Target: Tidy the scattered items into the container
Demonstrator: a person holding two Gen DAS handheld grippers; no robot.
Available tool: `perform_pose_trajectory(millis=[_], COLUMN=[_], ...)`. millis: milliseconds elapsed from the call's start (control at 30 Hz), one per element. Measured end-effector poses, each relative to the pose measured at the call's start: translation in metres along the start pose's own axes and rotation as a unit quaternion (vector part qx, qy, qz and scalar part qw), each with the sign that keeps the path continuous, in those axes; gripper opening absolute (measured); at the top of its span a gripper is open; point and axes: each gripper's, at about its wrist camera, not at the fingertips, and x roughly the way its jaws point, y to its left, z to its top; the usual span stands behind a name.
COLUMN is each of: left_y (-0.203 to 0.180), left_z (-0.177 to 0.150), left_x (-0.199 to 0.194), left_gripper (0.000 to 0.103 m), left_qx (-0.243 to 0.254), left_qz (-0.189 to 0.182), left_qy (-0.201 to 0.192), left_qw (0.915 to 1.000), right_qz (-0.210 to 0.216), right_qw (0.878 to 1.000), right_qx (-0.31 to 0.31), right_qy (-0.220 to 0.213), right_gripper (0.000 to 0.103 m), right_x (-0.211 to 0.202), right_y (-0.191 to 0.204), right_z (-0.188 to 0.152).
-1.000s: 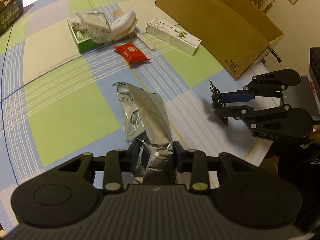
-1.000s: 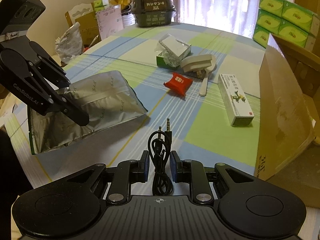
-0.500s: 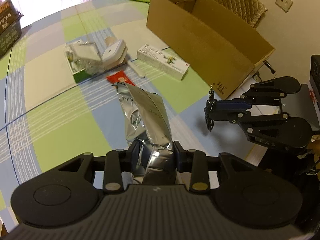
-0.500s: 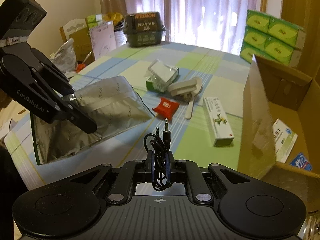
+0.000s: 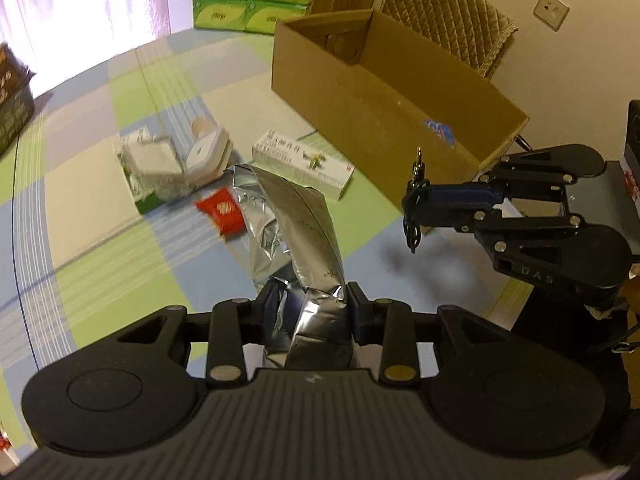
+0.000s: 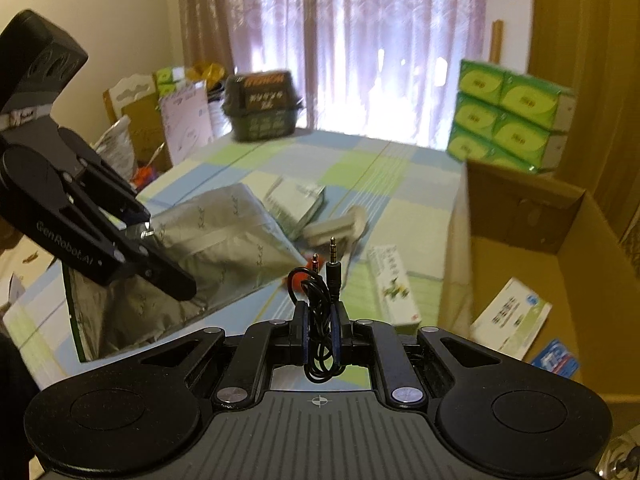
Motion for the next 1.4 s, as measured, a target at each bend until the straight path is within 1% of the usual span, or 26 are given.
perform_pose_trajectory(millis=[367, 500, 767, 967, 1200, 1400], left_y=[-0.045, -0.067, -0.108, -0.129, -0.136, -0.135], left_z=[0.078, 0.105, 0.145, 0.166, 0.183, 0.189], left_x=[-0.010, -0.007, 0.019, 0.044, 0.071, 0.091], left_gripper=[0.030, 0.030, 0.030, 0.030, 0.030, 0.030], left_qx=[0.039, 0.052, 0.052, 0.031, 0.006, -0.013], left_qz=[-0.015, -0.026, -0.046, -0.049, -0.049, -0.043], left_qy=[-0.041, -0.052, -0.058, -0.054, -0.050, -0.045], left_qw=[0.9983, 0.9969, 0.9959, 0.9969, 0.9975, 0.9979], right_qz=[-0.052, -0.075, -0.111, -0.117, -0.113, -0.110], right_qw=[0.997, 0.994, 0.991, 0.990, 0.990, 0.990], right_qx=[0.014, 0.024, 0.048, 0.064, 0.082, 0.092], right_qy=[-0.064, -0.075, -0.059, -0.042, -0.029, -0.019], right_gripper=[0.013, 0.013, 0.013, 0.013, 0.013, 0.013], right_x=[-0.042, -0.055, -0.063, -0.058, -0.048, -0.036], right_y=[-0.050, -0.077, -0.133, -0.160, -0.183, -0.195], right_z=[0.049, 0.057, 0.047, 0.032, 0.021, 0.017])
